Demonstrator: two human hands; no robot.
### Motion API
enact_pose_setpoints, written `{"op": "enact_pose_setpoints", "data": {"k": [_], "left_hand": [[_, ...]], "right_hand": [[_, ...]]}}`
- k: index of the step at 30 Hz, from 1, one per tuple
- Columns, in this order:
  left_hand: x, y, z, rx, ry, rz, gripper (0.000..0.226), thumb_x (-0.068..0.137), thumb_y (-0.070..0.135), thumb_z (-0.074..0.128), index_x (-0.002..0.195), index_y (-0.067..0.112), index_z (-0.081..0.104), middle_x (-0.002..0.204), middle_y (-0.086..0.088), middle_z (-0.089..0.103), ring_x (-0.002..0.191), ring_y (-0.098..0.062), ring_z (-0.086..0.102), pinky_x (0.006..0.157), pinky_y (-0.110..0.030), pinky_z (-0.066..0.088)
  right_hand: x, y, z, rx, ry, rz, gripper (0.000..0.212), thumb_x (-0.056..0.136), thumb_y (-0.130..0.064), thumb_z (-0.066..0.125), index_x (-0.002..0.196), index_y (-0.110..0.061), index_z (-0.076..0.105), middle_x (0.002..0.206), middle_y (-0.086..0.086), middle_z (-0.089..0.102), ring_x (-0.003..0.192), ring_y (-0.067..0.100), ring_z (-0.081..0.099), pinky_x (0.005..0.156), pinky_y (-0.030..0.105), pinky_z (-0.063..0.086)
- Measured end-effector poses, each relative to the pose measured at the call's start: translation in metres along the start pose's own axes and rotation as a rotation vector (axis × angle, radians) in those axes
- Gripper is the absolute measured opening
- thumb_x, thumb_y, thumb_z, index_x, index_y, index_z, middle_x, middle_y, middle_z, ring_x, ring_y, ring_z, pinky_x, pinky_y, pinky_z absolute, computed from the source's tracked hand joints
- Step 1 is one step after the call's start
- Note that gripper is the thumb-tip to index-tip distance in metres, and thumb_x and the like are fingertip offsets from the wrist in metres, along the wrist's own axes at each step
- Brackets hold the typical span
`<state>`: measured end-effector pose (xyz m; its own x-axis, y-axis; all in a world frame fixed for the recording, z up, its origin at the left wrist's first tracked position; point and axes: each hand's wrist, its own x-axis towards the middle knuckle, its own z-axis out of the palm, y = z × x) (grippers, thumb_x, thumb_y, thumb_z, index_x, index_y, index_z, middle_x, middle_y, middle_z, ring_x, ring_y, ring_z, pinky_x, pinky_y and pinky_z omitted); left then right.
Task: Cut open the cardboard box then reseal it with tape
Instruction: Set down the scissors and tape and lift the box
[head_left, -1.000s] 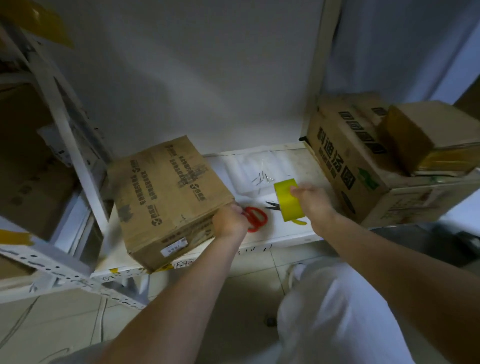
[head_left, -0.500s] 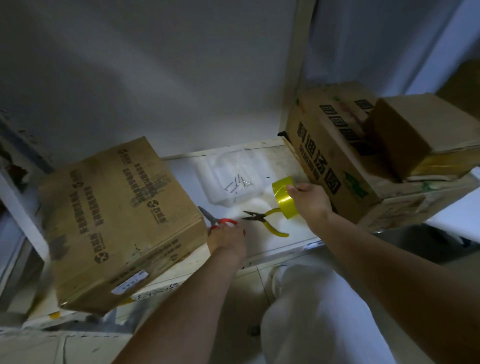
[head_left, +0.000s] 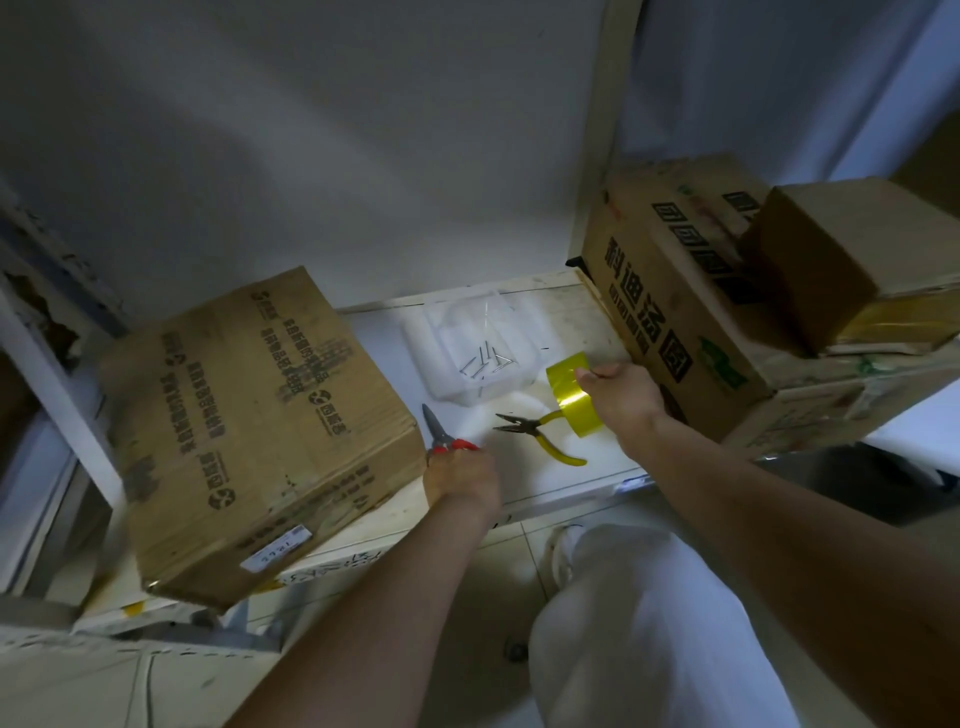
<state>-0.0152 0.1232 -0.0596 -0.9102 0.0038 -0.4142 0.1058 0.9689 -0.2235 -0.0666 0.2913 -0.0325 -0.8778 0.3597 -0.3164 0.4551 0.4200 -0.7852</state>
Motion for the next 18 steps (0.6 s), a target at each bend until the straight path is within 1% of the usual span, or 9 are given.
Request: {"op": "enact_pose_setpoints", "data": {"k": [1,3,4,6,8,10,12,15,18], "left_hand": [[-0.001,0.001,-0.001,-0.001,-0.008,-0.006,0.035,0.092,0.008,0.054,0.127,0.008,0.054,0.127,-0.01,0.058,0.118,-0.024,0.054,0.096,-0.03,0.041],[-0.007,0.0,-0.005,-0.006,-0.025,0.003,0.033,0.092,0.008,0.052,0.125,0.011,0.055,0.129,-0.01,0.057,0.118,-0.024,0.051,0.096,-0.03,0.037],[-0.009,-0.001,-0.006,-0.003,-0.025,0.013,0.036,0.091,0.011,0.053,0.127,0.012,0.053,0.13,-0.011,0.054,0.118,-0.025,0.049,0.097,-0.031,0.036],[-0.014,-0.004,-0.005,-0.025,-0.041,0.021,0.049,0.09,0.016,0.056,0.136,0.013,0.041,0.133,-0.016,0.045,0.119,-0.028,0.045,0.097,-0.032,0.036],[-0.018,-0.004,-0.001,-0.124,-0.085,0.003,0.059,0.089,0.019,0.058,0.142,0.015,0.033,0.134,-0.018,0.038,0.12,-0.03,0.042,0.095,-0.034,0.042],[-0.021,-0.002,0.003,-0.209,-0.117,0.014,0.065,0.088,0.018,0.061,0.145,0.015,0.03,0.138,-0.018,0.035,0.122,-0.03,0.04,0.094,-0.035,0.046],[-0.022,-0.003,0.006,-0.205,-0.117,0.027,0.07,0.088,0.018,0.064,0.147,0.015,0.026,0.141,-0.019,0.035,0.125,-0.03,0.04,0.096,-0.035,0.046],[-0.024,-0.007,0.01,-0.189,-0.091,0.056,0.071,0.087,0.016,0.065,0.147,0.016,0.028,0.141,-0.018,0.038,0.126,-0.031,0.043,0.099,-0.036,0.046],[-0.026,-0.009,0.011,-0.211,-0.078,0.102,0.062,0.088,0.017,0.063,0.143,0.018,0.034,0.136,-0.018,0.044,0.123,-0.031,0.048,0.101,-0.036,0.046]], "right_hand": [[-0.001,0.0,-0.001,-0.011,-0.003,-0.011,0.032,0.091,-0.04,0.059,0.112,-0.018,0.069,0.105,0.008,0.067,0.1,0.027,0.061,0.087,0.034,0.049],[-0.003,0.0,-0.003,-0.019,-0.005,-0.022,0.031,0.092,-0.04,0.058,0.111,-0.018,0.069,0.105,0.008,0.068,0.099,0.026,0.061,0.088,0.035,0.05],[-0.004,0.0,-0.004,-0.021,-0.007,-0.022,0.031,0.092,-0.04,0.058,0.111,-0.018,0.069,0.106,0.008,0.068,0.099,0.026,0.061,0.087,0.034,0.049],[-0.005,-0.001,-0.007,-0.031,-0.009,-0.024,0.032,0.092,-0.04,0.057,0.111,-0.018,0.069,0.108,0.008,0.067,0.1,0.026,0.061,0.086,0.032,0.048],[-0.007,-0.002,-0.009,-0.027,-0.003,-0.032,0.031,0.092,-0.039,0.057,0.111,-0.017,0.069,0.108,0.008,0.067,0.101,0.026,0.061,0.087,0.032,0.048],[-0.01,-0.002,-0.011,-0.017,0.001,-0.039,0.031,0.093,-0.038,0.057,0.112,-0.017,0.069,0.109,0.008,0.067,0.101,0.027,0.061,0.087,0.032,0.049],[-0.013,-0.001,-0.012,-0.02,-0.01,-0.042,0.03,0.093,-0.037,0.057,0.111,-0.015,0.068,0.109,0.01,0.066,0.101,0.028,0.061,0.089,0.034,0.05],[-0.015,0.004,-0.013,-0.042,-0.02,-0.043,0.031,0.094,-0.036,0.056,0.112,-0.014,0.068,0.109,0.012,0.065,0.102,0.029,0.06,0.093,0.041,0.05],[-0.013,0.009,-0.013,-0.076,-0.015,-0.032,0.033,0.094,-0.038,0.055,0.116,-0.016,0.067,0.111,0.011,0.065,0.103,0.028,0.059,0.092,0.039,0.05]]}}
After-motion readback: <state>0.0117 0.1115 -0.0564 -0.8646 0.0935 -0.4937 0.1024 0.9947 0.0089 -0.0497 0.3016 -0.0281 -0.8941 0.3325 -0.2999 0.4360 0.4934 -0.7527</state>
